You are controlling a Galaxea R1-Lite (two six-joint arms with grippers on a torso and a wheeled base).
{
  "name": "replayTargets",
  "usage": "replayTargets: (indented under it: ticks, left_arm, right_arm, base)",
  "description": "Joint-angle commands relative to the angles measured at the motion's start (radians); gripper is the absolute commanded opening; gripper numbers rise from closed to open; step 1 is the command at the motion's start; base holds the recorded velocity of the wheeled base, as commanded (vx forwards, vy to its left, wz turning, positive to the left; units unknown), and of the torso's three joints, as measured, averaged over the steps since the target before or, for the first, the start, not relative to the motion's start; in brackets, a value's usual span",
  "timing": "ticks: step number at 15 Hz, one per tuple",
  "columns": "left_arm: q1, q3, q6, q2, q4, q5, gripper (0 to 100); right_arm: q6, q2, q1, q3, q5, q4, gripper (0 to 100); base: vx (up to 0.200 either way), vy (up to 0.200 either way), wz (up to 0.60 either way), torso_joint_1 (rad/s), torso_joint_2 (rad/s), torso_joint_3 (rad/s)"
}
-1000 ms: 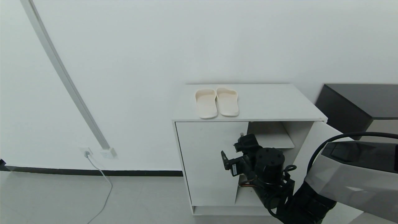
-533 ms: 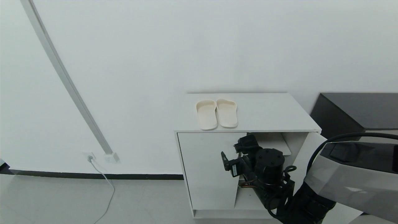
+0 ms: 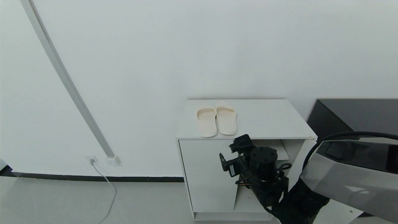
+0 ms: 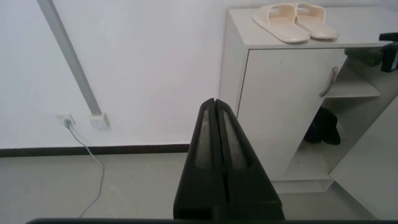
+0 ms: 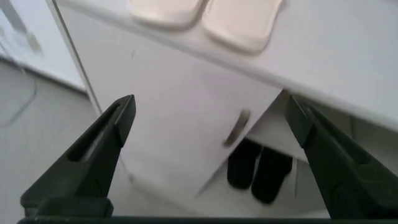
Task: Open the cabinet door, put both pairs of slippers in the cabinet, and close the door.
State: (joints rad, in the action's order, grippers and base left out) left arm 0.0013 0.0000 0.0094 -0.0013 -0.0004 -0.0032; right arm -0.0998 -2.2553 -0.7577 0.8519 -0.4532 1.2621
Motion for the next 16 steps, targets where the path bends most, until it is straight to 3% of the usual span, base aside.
replayTargets:
  ticks: [1,3,6,14,16]
  left_arm:
    - [0.000,0.000,0.001,0.001,0.000,0.000,0]
    - [0.000,0.000,0.003,0.001,0.000,0.000,0]
    - [0.000,0.000,0.003,0.001,0.000,0.000,0]
    - [0.000,0.000,0.000,0.001,0.000,0.000,0]
    - [0.000,0.000,0.000,0.001,0.000,0.000,0]
  right_arm:
    - [0.112,0.074,-0.012,0.203,-0.019,-0.348,100]
    - [0.198,0.071,-0.031,0.381,-0.102,-0.532,100]
    - [0.287,0.051,-0.034,0.492,-0.144,-0.621,100]
    - [0.288,0.008,-0.057,0.486,-0.145,-0.615,100]
    - [0.288,-0.001,-0.057,0.486,-0.145,-0.603,100]
  base:
    - [0.000,0.000,0.00,0.076,-0.19,-0.080]
    - [0.000,0.000,0.00,0.016,-0.03,-0.013]
    - [0.000,0.000,0.00,0.000,0.00,0.000]
    - [0.000,0.000,0.00,0.000,0.00,0.000]
    - [0.200,0.000,0.00,0.005,0.00,-0.005]
